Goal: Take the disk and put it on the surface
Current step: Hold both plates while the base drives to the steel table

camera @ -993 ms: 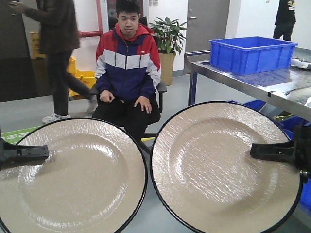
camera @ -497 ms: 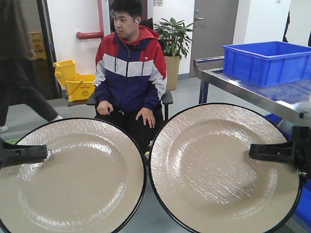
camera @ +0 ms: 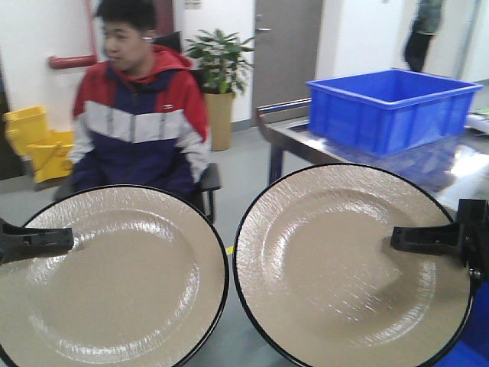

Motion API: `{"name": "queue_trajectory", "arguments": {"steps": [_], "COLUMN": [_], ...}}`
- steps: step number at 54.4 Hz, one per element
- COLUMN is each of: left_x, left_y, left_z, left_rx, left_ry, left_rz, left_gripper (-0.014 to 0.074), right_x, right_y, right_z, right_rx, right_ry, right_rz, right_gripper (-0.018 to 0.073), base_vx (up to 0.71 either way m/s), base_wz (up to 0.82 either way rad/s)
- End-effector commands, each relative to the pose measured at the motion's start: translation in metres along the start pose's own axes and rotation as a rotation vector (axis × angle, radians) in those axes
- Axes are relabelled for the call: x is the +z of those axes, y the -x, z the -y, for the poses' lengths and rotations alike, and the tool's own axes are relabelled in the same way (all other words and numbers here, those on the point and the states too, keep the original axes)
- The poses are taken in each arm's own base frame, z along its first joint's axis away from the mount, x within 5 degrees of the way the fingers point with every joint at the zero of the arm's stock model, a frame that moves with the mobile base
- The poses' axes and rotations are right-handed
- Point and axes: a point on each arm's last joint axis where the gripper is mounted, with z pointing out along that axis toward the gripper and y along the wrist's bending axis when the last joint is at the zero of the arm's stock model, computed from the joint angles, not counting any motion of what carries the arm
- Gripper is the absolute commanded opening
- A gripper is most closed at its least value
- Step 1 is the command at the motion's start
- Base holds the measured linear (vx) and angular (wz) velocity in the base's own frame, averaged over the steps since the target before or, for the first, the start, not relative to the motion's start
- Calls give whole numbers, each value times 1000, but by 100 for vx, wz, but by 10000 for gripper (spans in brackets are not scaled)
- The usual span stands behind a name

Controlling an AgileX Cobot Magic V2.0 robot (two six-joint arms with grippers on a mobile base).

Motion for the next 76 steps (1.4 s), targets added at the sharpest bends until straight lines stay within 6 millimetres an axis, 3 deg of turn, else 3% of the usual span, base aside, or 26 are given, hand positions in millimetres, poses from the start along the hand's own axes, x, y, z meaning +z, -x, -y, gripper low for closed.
{"name": "queue_trajectory", "arguments": {"steps": [1, 76], "left_x": [-8, -8], "left_y": [9, 9], "left_z": [31, 30], "left_rx": [0, 0], "left_ry": [-140, -139], "left_rz": [83, 85], "left_gripper": [-4, -4], "right_x": [-10, -10], "right_y": [11, 12], "right_z": [-26, -25], "right_rx": [-1, -26], "right_ry": [111, 103], "right_rz": [100, 109], "right_gripper": [-9, -9], "base_vx": [49, 39], "base_wz": [-56, -60]}}
